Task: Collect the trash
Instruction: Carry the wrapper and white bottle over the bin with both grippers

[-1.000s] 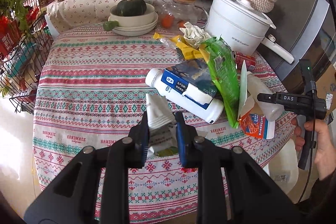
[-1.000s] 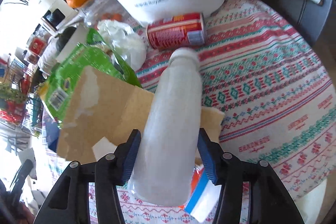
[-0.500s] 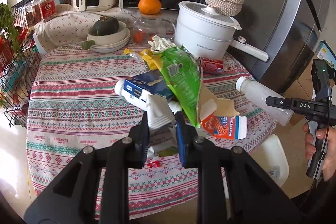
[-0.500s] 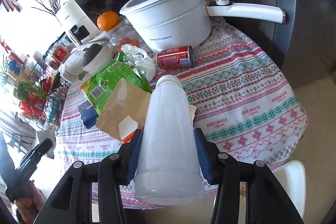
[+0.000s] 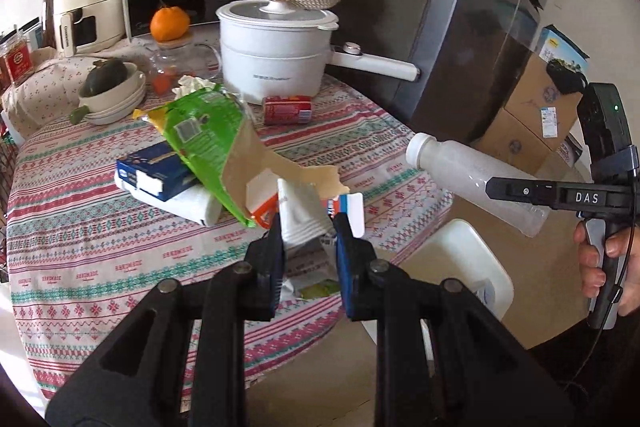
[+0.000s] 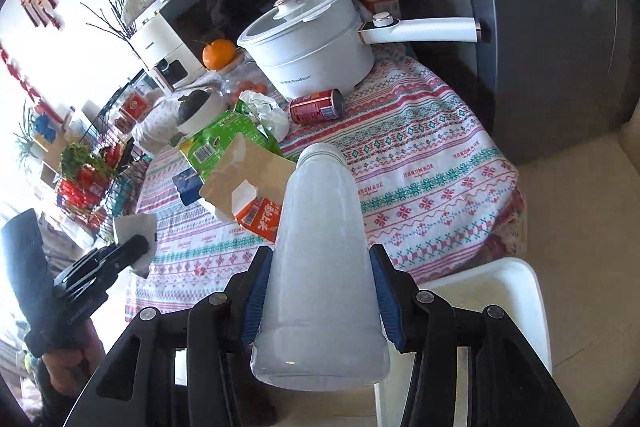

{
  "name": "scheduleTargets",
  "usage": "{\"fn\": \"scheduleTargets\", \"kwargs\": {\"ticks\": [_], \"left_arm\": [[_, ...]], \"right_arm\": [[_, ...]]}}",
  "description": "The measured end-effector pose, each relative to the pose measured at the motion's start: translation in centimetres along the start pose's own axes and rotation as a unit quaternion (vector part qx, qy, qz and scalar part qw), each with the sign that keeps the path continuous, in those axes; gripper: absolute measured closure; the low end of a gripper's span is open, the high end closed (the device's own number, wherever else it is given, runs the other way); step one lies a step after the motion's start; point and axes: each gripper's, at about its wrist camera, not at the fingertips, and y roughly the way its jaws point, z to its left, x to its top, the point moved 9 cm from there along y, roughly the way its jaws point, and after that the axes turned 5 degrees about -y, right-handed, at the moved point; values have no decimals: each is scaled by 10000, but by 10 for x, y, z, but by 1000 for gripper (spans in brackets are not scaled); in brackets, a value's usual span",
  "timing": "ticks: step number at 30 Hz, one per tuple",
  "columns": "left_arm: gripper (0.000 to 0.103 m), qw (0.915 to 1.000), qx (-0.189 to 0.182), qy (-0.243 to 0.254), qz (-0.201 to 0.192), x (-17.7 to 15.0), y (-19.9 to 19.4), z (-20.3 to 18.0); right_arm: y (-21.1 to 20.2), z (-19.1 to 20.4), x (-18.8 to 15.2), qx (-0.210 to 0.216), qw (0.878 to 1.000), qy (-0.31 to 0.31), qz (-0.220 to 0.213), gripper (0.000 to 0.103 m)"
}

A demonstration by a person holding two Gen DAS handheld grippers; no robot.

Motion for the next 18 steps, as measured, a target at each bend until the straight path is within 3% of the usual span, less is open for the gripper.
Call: {"fn": "scheduleTargets", "kwargs": {"ticks": [7, 18], "left_arm": [[78, 9957, -532, 526, 547, -35, 32, -62], [77, 9769, -1123, 1113, 1437, -97, 99, -155]], "right_arm": [[-19, -41, -35, -262, 9995, 80, 128, 53], [-29, -130, -100, -736, 9934, 653, 591, 53]]}}
